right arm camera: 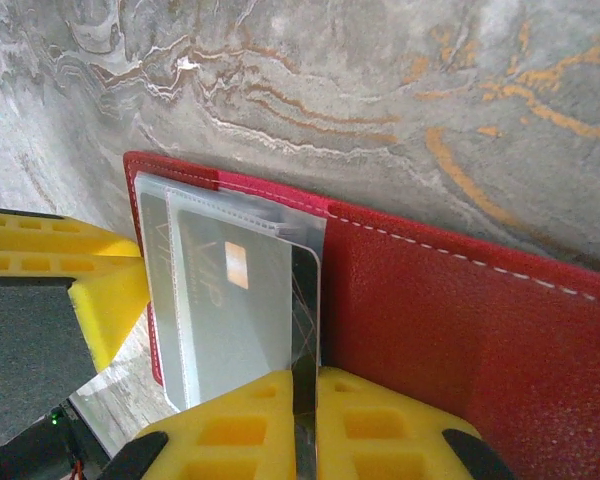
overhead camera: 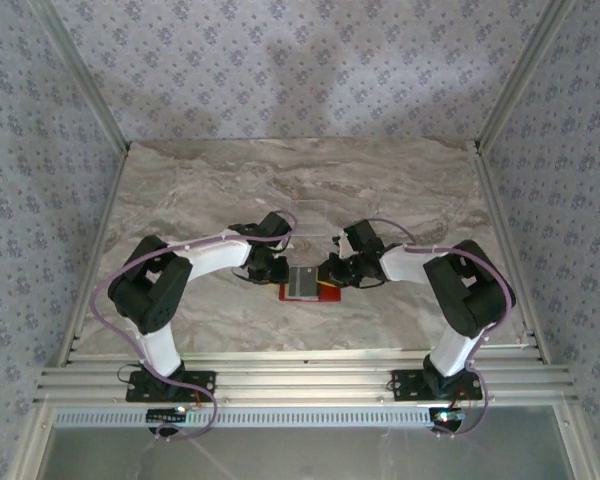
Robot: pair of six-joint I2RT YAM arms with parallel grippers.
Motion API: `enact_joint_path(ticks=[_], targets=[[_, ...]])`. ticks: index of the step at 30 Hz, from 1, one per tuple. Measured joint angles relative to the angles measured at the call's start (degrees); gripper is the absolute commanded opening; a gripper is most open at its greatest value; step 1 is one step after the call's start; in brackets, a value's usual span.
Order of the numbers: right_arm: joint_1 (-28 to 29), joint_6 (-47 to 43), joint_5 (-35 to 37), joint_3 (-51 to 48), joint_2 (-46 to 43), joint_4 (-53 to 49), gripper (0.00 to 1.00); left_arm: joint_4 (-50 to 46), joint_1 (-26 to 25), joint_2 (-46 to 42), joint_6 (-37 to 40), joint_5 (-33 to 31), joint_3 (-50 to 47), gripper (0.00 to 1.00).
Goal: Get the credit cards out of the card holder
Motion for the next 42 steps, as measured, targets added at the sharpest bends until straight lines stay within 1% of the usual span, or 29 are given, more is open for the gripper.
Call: enact_joint_path(ticks=[4,11,18,24,29,34,42], targets=[[0.8,0.5,0.0,0.1,0.1,0.3,0.12,0.0,0.0,-0.8,0.0,0.2,-0.4,0.28],[4.6,1.7,0.0,2.8,1.9,0.5,0.12,-0.7,0.0,-3.5,-0.5,1.5,-0.5,0.30],[4.7,3.0,0.4,2.8,2.4,0.7,0.12,-0.7,0.0,-4.2,-0.4,3.3,-0.5,0.29],[4.8,3.0,0.5,2.8,2.4,0.7,0.13,-0.5,-0.5,-2.8,-0.3,4.7,-0.9,0.29],[4.9,3.2,0.6,2.8,2.4,0.6,0.17,-0.4,-0.5,-1.4,0.0,4.7,-0.8,0.28],[4.9,3.7,0.8,2.8,2.4,0.7,0.18,-0.5,-0.5,-1.1,0.2,4.6,-0.7,0.28],[4.7,5.6,0.8,1.1,2.3,3.5,0.18,-1.3,-0.9,-0.7,0.2,3.4,0.2,0.28]])
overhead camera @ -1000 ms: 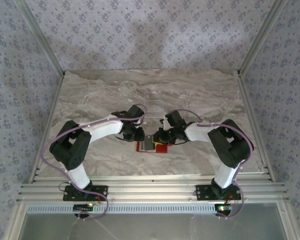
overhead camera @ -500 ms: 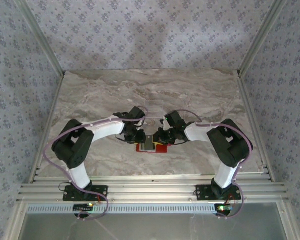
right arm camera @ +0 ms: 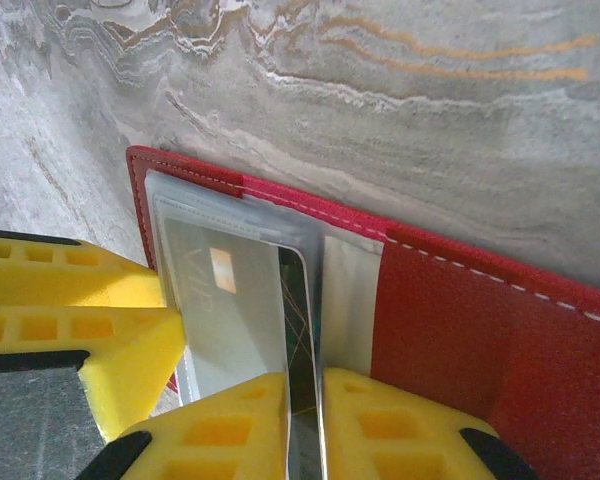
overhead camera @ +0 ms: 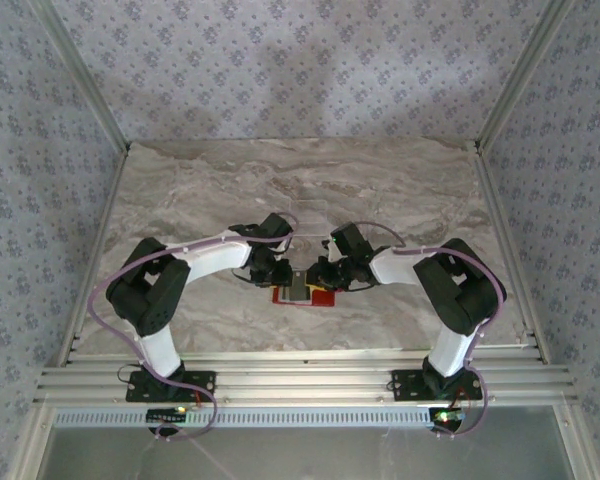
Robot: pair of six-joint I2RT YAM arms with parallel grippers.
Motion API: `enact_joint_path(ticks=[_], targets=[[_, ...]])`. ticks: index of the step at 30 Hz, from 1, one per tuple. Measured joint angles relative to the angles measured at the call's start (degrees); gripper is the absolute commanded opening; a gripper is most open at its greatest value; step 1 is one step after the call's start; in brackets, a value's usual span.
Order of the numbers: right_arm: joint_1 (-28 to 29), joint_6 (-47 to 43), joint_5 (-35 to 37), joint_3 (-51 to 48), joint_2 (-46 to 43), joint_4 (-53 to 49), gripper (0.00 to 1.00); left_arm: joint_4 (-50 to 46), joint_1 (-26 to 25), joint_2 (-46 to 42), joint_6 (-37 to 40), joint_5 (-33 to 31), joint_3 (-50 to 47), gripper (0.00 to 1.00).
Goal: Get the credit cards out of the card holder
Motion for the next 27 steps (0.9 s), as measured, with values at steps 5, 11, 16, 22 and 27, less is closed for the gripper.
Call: enact_joint_path(ticks=[5,11,16,22,27], targets=[[-0.4,0.7,-0.3,-1.4,-0.5,1.9,0.17,-0.3,0.0,0.1,0.0,0.0,0.2,0.28],[-1.2,1.8,-1.5,-2.7,-0.5,4.6,0.16,-1.0,0.0,0.7,0.0,0.0,0.9,0.28],[-1.5,2.2,-1.9,-3.4,-0.5,5.9,0.11,-1.2,-0.1,0.7,0.0,-0.2,1.1,0.28],[-2.5,2.3,-0.9,-5.3,-2.7,6.1,0.08,-1.4,-0.3,0.7,0.0,-0.6,1.2,0.28],[-3.0,1.9,1.6,-6.4,-5.5,4.0,0.12,-1.4,-0.3,0.8,0.0,-0.6,1.2,0.28]])
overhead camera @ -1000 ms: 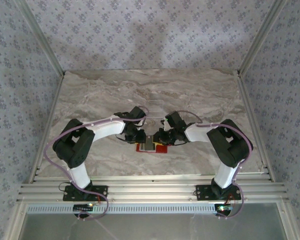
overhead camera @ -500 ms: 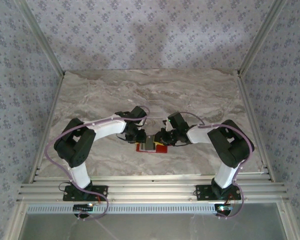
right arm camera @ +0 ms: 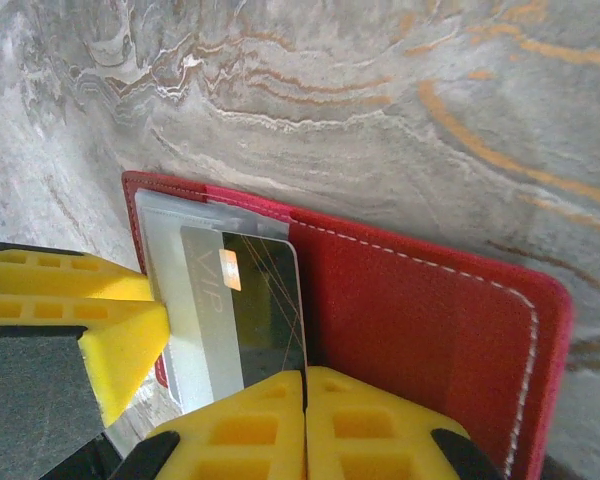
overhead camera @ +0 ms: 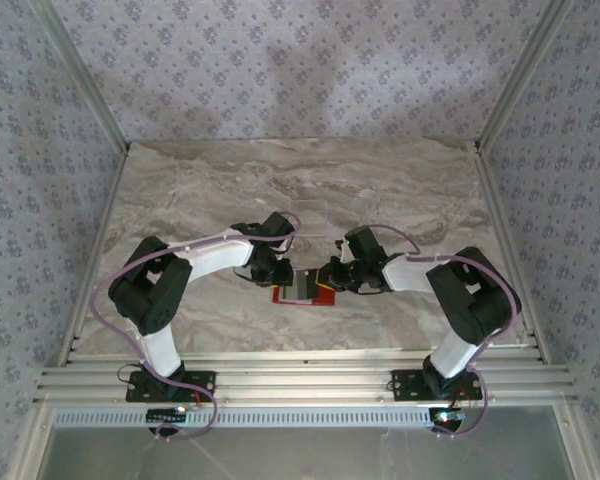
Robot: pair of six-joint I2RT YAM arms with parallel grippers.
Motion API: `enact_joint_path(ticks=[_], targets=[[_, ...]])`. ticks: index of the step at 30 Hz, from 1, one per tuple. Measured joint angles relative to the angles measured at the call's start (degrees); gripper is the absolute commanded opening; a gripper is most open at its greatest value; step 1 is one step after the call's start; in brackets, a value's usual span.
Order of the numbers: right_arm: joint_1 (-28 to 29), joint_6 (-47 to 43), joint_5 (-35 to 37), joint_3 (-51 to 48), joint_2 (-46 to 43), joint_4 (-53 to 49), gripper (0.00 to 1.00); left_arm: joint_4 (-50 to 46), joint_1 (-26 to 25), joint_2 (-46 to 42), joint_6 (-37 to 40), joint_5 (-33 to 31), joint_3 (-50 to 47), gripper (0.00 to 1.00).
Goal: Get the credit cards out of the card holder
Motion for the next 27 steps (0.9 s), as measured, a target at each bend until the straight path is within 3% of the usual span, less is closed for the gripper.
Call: enact_joint_path(ticks=[5,15,18,27], targets=[[0.0,0.0,0.0,-0.2,-0.3,0.9,0.26,-0.2,0.0,0.1,0.0,0.0,0.2,0.28],[-0.4,0.5,-3.1,0.5,2.5,3.5,0.28,-0.8,0.0,0.3,0.0,-0.7,0.6,0.28],[-0.4,0.5,-3.7,1.0,3.0,3.8,0.27,-1.0,0.0,0.3,0.0,-1.2,0.6,0.28],[-0.3,0.1,-2.5,1.3,3.5,2.7,0.11,-1.1,0.0,0.3,0.0,-1.6,0.7,0.28]])
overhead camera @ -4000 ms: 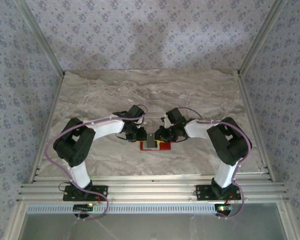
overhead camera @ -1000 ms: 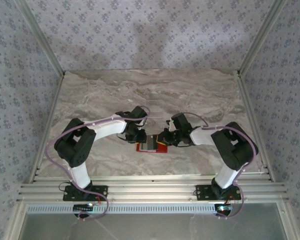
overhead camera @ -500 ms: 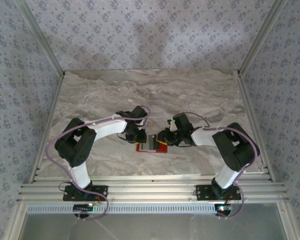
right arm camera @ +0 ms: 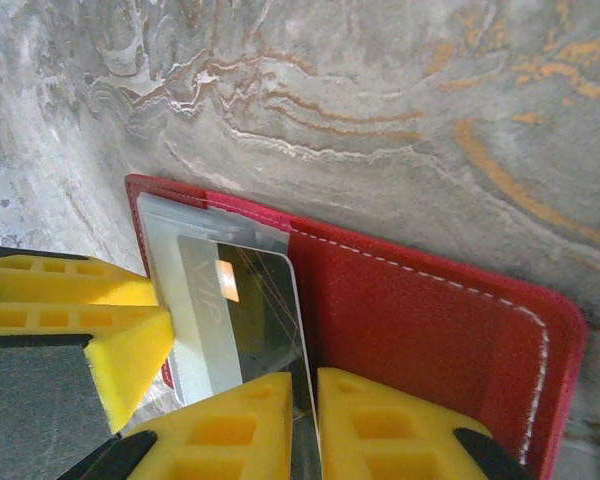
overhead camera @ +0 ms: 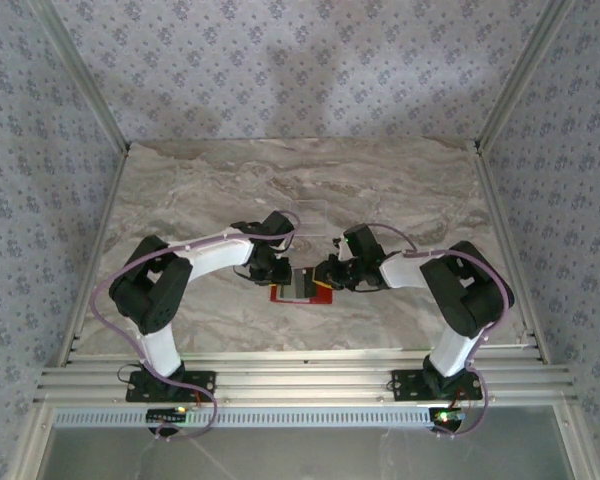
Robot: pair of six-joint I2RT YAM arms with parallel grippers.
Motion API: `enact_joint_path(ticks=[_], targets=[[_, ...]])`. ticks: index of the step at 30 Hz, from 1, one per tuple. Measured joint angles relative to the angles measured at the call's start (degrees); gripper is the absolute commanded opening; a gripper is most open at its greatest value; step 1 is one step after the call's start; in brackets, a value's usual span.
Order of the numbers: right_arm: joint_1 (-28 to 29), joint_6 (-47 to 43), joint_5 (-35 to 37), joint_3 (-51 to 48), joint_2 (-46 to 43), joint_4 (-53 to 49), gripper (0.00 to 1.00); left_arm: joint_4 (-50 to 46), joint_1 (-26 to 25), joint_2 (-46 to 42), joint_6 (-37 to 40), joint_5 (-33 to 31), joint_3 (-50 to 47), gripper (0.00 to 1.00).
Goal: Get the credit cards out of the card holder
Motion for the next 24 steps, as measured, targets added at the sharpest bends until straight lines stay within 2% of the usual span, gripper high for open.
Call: enact_joint_path(ticks=[12,24], targets=[[0.3,-2.6,4.2,0.3,-5.2,-6.7,0.01,0.0,0.0,-0.3,0.2,-0.5,-0.1,0.29],[-0.8,-6.6,6.8,0.3,-11.5,-12.6,0.00,1.2,-0.1,-3.2,-0.3,-0.9,-3.5,0.29]])
